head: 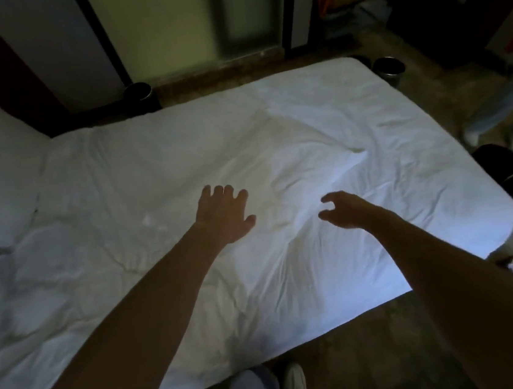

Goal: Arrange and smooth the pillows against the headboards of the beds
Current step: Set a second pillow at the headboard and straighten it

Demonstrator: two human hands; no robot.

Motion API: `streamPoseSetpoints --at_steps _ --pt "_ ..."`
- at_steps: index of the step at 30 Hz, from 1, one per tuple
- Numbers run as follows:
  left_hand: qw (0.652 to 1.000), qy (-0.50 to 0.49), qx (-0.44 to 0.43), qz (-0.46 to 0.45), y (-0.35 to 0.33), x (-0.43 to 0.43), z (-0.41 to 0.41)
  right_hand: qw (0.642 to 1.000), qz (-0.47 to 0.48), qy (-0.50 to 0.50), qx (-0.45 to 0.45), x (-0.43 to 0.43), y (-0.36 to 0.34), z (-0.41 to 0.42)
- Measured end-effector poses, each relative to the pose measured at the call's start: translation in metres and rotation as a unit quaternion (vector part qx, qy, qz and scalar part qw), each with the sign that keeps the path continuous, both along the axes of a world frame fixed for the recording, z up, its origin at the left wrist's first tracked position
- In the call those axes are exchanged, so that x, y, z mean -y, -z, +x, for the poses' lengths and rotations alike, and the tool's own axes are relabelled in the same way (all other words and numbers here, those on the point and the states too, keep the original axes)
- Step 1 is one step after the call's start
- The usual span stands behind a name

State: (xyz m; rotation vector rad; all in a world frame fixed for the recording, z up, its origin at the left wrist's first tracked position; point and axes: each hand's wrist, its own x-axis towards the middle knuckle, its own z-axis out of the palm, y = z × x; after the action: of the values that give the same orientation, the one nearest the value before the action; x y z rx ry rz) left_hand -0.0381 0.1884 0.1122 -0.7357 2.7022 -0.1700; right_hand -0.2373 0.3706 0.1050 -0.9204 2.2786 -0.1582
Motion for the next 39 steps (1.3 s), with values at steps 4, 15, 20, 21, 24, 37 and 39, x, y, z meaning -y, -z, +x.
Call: streamPoseSetpoints --at_steps 4,15,20,21,24,37,39 --pt "0.999 0.031 0.001 0.014 0.009 0.004 -0.022 0.998 0.023 0.053 0.017 -0.029 0.006 -0.018" --pt "0.995 0.014 -0.004 0.100 0.064 0.058 -0.041 0.994 0.043 0.099 -0.009 0.015 0.005 -0.056" --pt "0.986 -0.074 0.014 0.151 0.087 0.094 -0.027 0.998 0.041 0.041 -0.013 0.068 0.010 -0.055" --pt "0.984 -0.088 0.015 0.155 0.089 0.102 -0.026 0.999 0.042 0.031 -0.015 0.078 0.010 -0.057" --pt "0.978 -0.126 0.015 0.164 0.097 0.123 -0.025 0.999 0.046 0.005 -0.019 0.106 0.015 -0.069" --pt "0.932 -0.311 0.034 0.181 0.137 0.190 -0.060 0.980 0.046 -0.189 -0.047 0.260 0.095 -0.199" --pt "0.924 -0.333 0.041 0.181 0.145 0.201 -0.070 0.973 0.032 -0.223 -0.058 0.289 0.115 -0.218"
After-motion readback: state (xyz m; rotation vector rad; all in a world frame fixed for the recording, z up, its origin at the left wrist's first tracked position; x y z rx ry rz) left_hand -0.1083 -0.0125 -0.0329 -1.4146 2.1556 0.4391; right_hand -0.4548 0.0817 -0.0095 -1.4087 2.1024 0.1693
